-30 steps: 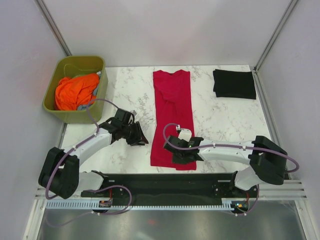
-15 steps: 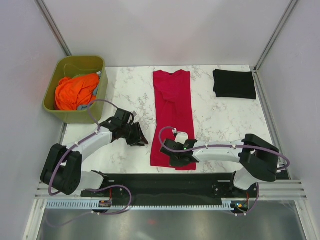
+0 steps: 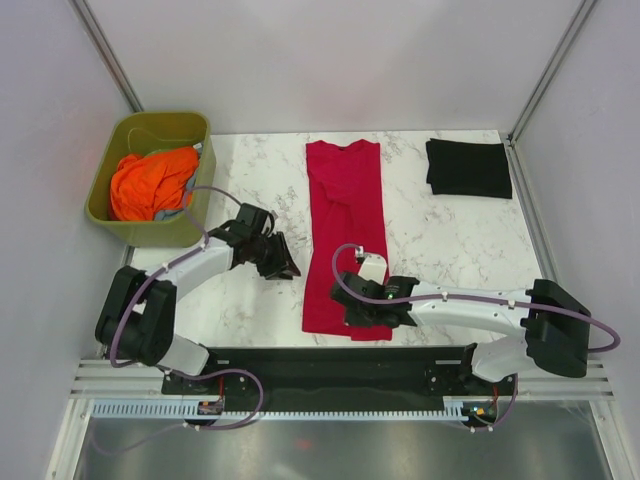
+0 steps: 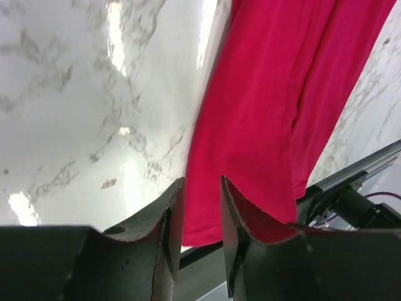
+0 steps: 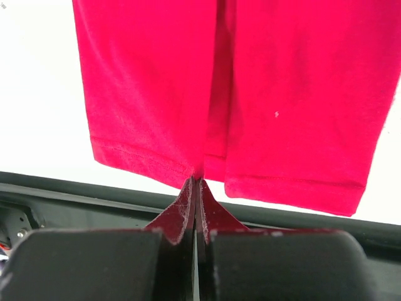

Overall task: Fold and stack the t-shirts
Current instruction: Fold the tshirt

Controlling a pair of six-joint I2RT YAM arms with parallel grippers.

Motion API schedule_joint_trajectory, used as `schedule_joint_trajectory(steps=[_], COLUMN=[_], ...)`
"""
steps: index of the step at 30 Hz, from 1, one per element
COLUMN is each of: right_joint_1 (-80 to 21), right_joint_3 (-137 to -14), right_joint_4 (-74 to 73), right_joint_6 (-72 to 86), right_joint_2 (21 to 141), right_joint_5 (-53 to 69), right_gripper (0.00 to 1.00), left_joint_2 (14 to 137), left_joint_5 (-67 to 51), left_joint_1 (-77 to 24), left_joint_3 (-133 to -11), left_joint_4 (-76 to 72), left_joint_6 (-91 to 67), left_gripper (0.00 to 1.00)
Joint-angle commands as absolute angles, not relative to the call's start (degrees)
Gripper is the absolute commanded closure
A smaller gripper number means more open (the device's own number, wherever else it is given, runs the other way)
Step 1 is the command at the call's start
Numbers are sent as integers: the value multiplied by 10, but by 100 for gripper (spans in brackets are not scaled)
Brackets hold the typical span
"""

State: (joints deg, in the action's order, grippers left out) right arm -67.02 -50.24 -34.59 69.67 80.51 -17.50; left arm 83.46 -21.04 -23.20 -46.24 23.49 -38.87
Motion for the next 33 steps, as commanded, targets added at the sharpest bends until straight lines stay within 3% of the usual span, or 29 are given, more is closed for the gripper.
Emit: schedule_joint_trajectory(steps=[1,16,33], right_joint_1=[-673,-673,-674], right_joint_3=[-489,-439,-428], right_joint_4=[-362,-383,-374], right_joint_6=[700,704,707], right_joint_2=[795,752,740], right_joint_5=[-202,-240,-236], right_gripper=[100,100,100], left_joint_2=[867,1025,1095], left_joint_5=[-207,-199,-245], left_joint_1=[-224,-216,-232], left_joint_3=[-515,-660,-664], left_joint_4=[217,186,113], left_joint_6=[-363,-346,-360], left_gripper=[64,69,70])
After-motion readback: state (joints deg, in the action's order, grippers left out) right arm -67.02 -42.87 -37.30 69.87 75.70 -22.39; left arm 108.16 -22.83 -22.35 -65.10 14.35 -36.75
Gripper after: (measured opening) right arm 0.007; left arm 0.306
